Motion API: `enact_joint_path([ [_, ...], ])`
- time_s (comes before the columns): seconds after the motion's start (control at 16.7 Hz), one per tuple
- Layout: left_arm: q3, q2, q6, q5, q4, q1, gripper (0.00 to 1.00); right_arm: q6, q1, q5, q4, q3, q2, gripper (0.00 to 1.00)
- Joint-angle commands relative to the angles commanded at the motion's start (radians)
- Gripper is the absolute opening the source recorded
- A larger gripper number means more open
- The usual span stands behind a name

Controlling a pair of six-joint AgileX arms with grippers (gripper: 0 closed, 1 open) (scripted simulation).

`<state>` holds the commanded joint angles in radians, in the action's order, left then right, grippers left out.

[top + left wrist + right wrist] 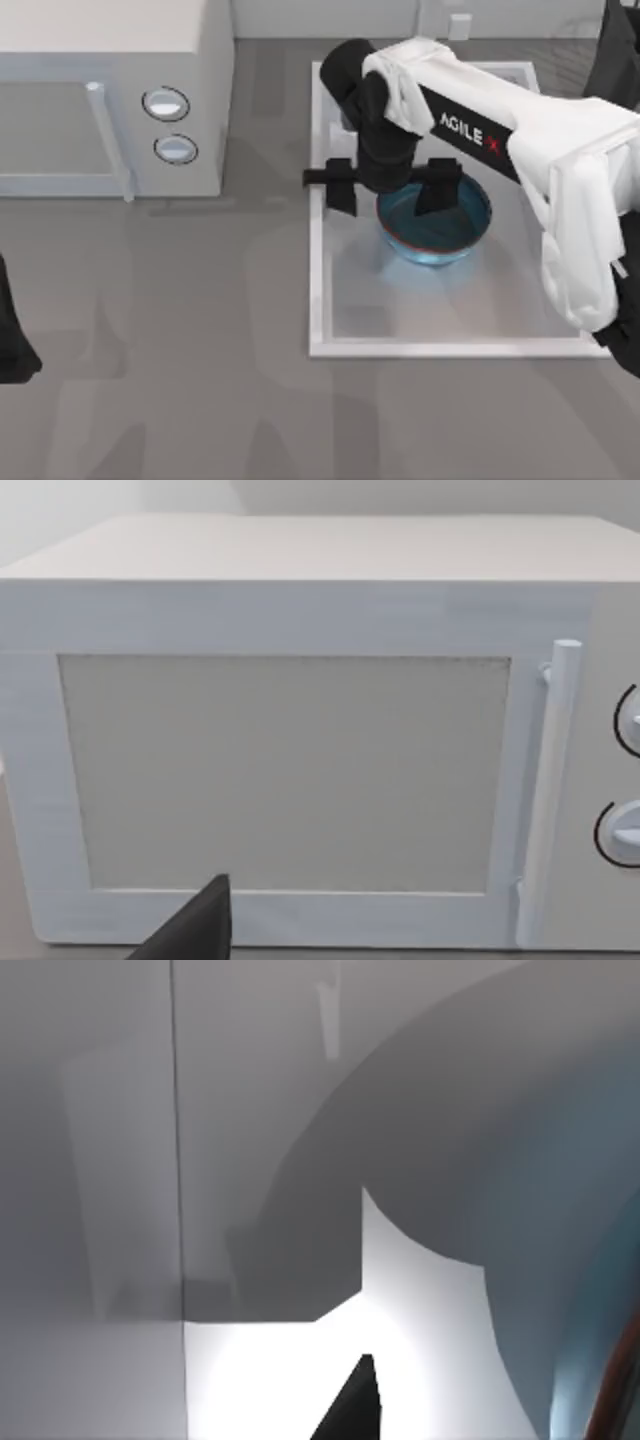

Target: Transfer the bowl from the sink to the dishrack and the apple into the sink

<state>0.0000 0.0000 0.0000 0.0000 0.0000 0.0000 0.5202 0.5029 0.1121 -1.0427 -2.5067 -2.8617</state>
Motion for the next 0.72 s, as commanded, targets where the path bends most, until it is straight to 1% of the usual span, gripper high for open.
enact_joint_path([
  [0.18,0.0,0.0,0.0,0.0,0.0,0.0,1.0,0.0,0.0,0.0,0.0,0.0,0.0,1.0],
  [0.72,0.0,0.0,0.0,0.0,0.0,0.0,1.0,0.0,0.0,0.0,0.0,0.0,0.0,0.32],
])
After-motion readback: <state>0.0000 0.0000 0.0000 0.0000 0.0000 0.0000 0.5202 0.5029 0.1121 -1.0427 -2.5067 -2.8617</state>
